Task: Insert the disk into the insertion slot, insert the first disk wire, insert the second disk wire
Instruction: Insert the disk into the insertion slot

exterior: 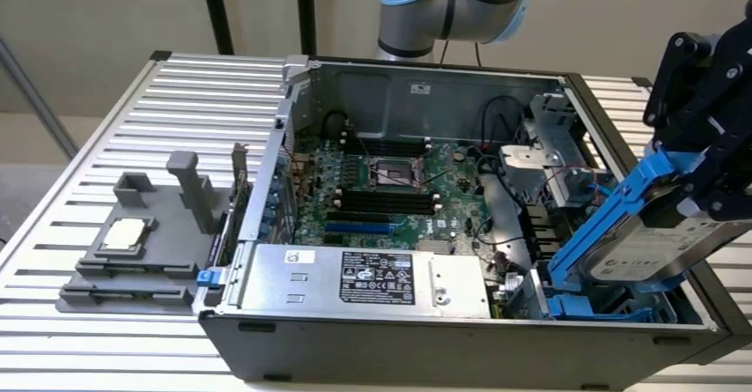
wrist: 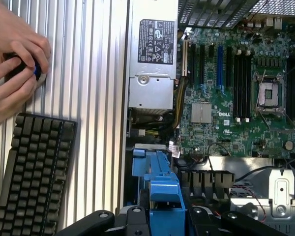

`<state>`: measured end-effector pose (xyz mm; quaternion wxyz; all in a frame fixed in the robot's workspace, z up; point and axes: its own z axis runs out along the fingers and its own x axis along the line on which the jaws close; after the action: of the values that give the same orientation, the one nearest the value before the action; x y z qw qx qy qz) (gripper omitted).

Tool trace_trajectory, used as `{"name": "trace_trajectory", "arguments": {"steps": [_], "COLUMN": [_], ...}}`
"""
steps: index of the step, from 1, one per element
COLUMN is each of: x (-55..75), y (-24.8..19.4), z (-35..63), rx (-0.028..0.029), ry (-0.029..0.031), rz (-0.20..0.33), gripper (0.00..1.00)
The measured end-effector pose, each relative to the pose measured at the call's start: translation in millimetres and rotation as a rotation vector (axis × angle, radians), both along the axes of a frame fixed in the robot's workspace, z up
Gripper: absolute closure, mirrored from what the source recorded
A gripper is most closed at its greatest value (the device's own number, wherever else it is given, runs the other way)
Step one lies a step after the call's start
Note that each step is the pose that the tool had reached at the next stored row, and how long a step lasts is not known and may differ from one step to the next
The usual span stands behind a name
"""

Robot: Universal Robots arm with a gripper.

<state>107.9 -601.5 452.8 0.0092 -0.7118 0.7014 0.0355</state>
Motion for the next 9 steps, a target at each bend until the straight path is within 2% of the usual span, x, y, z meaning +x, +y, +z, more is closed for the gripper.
{"name": "trace_trajectory", "arguments": {"steps": [5,7,9], "x": [0.0,0.0,0.0], "y": [-3.1,-4.5,-5.7], "z": [-3.4,-4.4,-4.9], "rx": [0.0227,0.0266,0.028], "ry": [0.0,0.0,0.0], "rz": [0.0,0.0,0.0], "gripper": [0.68,0.68,0.68]}}
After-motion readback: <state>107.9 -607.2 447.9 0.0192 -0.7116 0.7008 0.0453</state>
